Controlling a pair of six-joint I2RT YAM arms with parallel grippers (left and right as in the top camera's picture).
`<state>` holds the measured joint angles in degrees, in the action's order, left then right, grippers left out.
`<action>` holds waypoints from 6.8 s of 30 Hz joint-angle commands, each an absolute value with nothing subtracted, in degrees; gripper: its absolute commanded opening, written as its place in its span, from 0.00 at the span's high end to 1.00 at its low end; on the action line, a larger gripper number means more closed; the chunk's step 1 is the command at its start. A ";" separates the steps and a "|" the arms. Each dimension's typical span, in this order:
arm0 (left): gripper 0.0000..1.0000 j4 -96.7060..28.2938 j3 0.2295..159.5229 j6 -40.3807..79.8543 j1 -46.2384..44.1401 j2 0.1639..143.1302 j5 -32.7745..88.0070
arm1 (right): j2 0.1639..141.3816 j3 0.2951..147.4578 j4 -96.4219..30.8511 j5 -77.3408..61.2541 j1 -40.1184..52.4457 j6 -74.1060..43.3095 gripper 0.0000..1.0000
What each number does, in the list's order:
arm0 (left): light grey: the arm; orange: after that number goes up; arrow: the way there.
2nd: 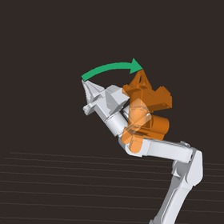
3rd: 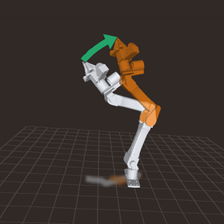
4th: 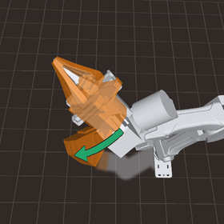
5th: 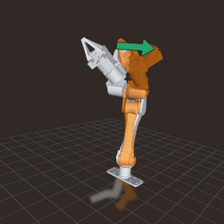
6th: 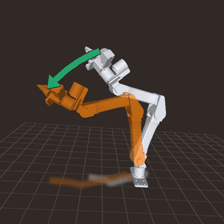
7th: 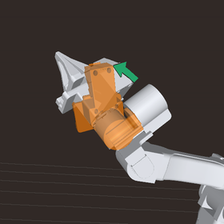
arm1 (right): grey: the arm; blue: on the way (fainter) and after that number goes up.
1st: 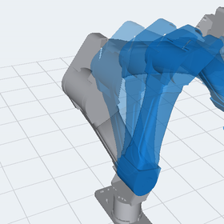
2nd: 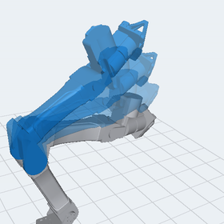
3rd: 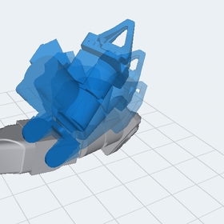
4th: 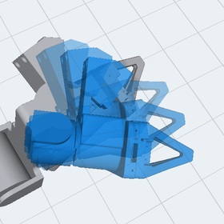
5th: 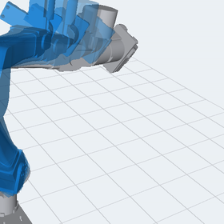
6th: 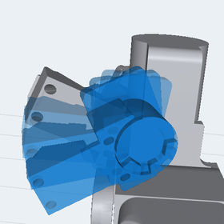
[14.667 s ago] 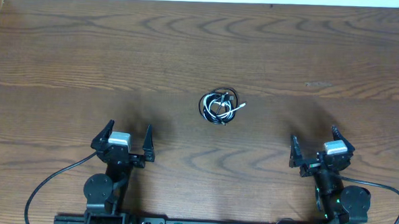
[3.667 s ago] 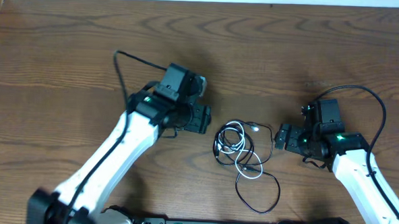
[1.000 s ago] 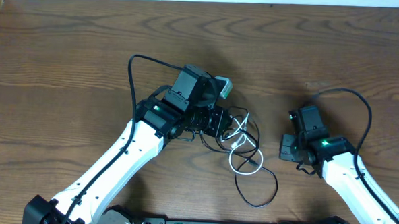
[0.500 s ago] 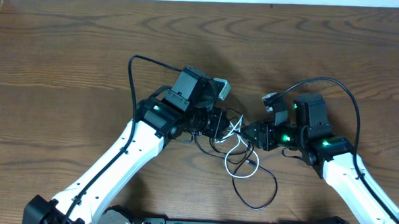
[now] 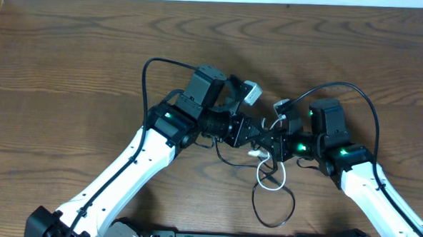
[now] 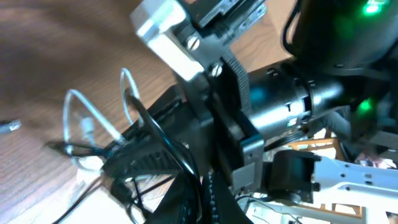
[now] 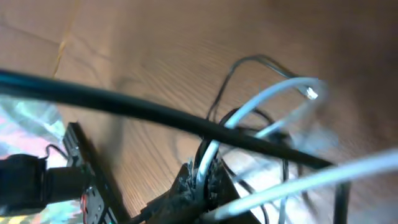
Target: Untangle cables
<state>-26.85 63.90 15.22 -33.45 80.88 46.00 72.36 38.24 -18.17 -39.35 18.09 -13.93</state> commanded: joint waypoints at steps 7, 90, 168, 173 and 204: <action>0.93 -38.83 64.77 15.11 -33.45 80.49 12.60 | 72.40 38.35 -32.82 -16.12 18.35 -16.32 0.99; 0.93 -24.88 64.34 18.26 -24.18 75.68 42.28 | 71.75 38.39 -29.80 -16.64 18.41 -23.53 0.99; 0.92 -36.47 63.96 14.87 -37.06 82.08 26.28 | 71.75 38.39 -19.84 -35.05 18.41 -35.33 0.99; 0.93 -37.52 63.99 14.85 -36.69 81.91 26.30 | 71.75 38.39 -25.65 -25.08 18.41 -35.31 0.99; 0.50 -34.63 64.07 17.67 -34.17 77.69 33.65 | 71.75 38.39 -20.12 -38.17 18.44 -26.09 0.99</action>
